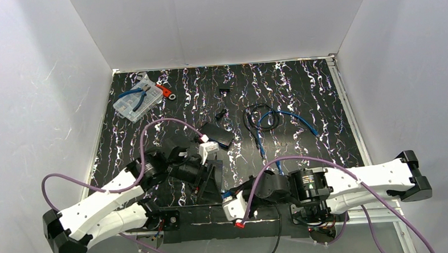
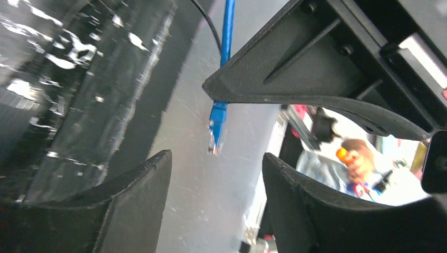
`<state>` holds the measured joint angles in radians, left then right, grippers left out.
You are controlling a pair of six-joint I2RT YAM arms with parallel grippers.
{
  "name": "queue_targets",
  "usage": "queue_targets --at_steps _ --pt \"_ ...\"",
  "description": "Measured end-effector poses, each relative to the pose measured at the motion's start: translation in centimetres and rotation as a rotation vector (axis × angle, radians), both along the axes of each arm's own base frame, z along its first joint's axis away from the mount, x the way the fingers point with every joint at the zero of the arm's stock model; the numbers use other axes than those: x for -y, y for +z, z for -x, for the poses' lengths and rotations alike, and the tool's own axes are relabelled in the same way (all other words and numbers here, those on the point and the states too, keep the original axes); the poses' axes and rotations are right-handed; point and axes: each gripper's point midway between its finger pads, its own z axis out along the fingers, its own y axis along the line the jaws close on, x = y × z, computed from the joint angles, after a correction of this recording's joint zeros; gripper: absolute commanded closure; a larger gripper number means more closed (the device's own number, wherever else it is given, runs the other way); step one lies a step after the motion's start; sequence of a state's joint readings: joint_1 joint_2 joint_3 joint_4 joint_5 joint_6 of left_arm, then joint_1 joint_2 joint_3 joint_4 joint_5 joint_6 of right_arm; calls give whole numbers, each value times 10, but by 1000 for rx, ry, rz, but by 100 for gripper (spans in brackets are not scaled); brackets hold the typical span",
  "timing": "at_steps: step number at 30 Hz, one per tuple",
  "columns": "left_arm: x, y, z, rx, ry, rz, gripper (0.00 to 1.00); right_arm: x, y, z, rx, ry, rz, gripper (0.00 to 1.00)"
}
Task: Insert the plug into the switch port
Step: Pick up the connector from the center of the board.
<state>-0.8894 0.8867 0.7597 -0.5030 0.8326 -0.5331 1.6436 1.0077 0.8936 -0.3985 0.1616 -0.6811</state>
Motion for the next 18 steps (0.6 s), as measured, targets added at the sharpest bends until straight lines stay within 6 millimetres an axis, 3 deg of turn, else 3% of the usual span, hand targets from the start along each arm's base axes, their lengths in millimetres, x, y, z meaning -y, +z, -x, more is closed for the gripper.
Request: queue_targets --at_steps 10,12,14,18 --pt "-19 8 -56 316 348 -19 2 37 -37 -45 -28 -305 27 99" --pt "-24 7 -69 357 421 -38 2 42 -44 -57 -52 -378 32 99" --pt "-28 -1 -82 378 488 -75 2 48 -51 -68 -71 -440 36 99" --pt "-42 -37 -102 396 607 -210 2 52 -65 -82 -111 -527 43 99"
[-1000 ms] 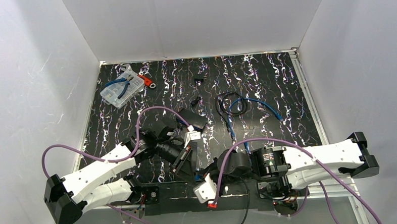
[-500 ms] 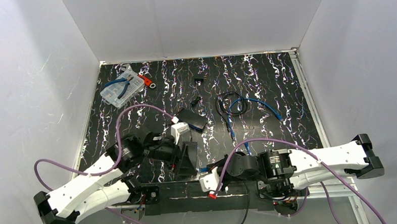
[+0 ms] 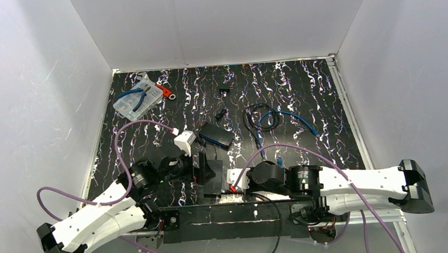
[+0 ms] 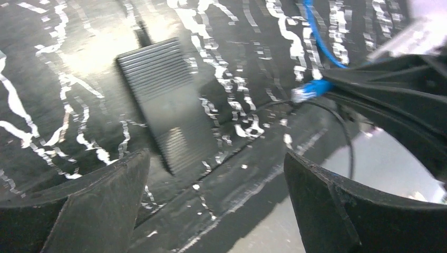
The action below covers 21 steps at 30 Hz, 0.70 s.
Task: Insert the plug into the switch port
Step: Pick up the connector from the center of the board.
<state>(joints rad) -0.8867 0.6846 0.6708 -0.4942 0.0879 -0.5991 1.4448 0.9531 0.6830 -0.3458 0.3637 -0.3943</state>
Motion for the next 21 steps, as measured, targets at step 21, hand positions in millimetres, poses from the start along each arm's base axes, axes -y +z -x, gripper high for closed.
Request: queue_targets --at_steps 21 --pt "-33 -97 -46 3 271 -159 2 -26 -76 -28 -198 -171 -26 99"
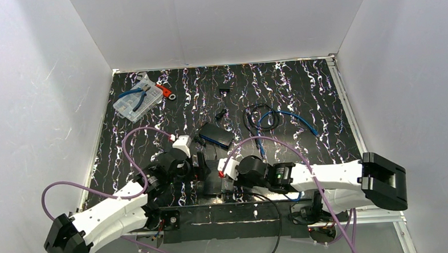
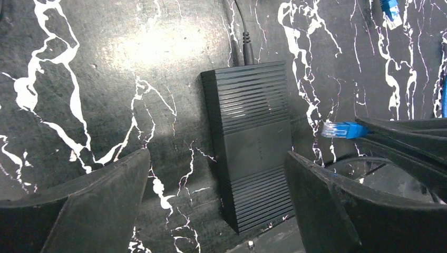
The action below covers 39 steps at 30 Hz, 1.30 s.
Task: Insert the plug into the switch port
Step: Pick up the connector from the center of the board, then insert the connector into the switch port.
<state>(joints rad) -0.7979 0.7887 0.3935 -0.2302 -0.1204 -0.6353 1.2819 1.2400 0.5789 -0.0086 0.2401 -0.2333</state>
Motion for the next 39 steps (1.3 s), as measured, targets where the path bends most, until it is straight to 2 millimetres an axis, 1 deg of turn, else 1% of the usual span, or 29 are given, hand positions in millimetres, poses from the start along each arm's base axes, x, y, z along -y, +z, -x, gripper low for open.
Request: queue_targets --at_steps 6,10,17,21,30,39 --pt "4 -13 -1 -6 -8 58 3 -11 -15 3 -55 -4 -12 99" --pt "11 -13 0 -4 -31 103 4 -15 -23 7 -85 2 -17 99" --pt "22 -19 6 -27 -77 167 9 -22 -25 10 -114 5 -47 99" --pt "25 -22 9 -43 -90 188 12 -21 -29 13 -132 5 -45 99" --pt "28 -25 14 -56 -107 209 16 -23 -34 14 -145 2 -44 99" --pt "33 -28 17 -75 -134 223 22 -23 -38 12 -150 -1 -39 99"
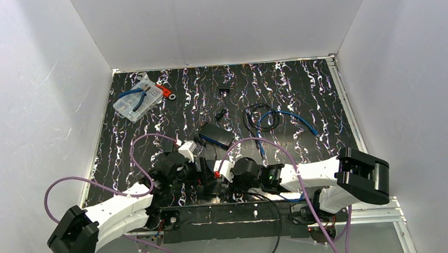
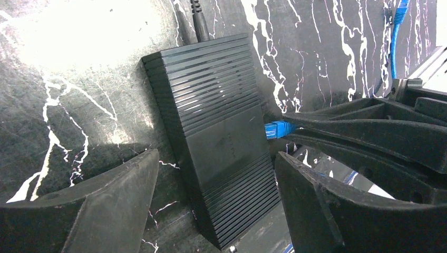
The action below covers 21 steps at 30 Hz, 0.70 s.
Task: Insert the plug into the switch port
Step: Insert the connector into the switch port.
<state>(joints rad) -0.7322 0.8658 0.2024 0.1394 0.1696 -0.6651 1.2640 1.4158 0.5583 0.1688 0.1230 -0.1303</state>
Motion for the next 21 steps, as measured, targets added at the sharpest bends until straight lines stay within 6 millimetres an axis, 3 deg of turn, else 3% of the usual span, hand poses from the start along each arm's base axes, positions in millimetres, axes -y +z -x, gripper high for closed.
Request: queue_targets --at_steps 21 --pt "8 -2 2 -5 -46 24 31 -4 3 -2 8 4 -20 99"
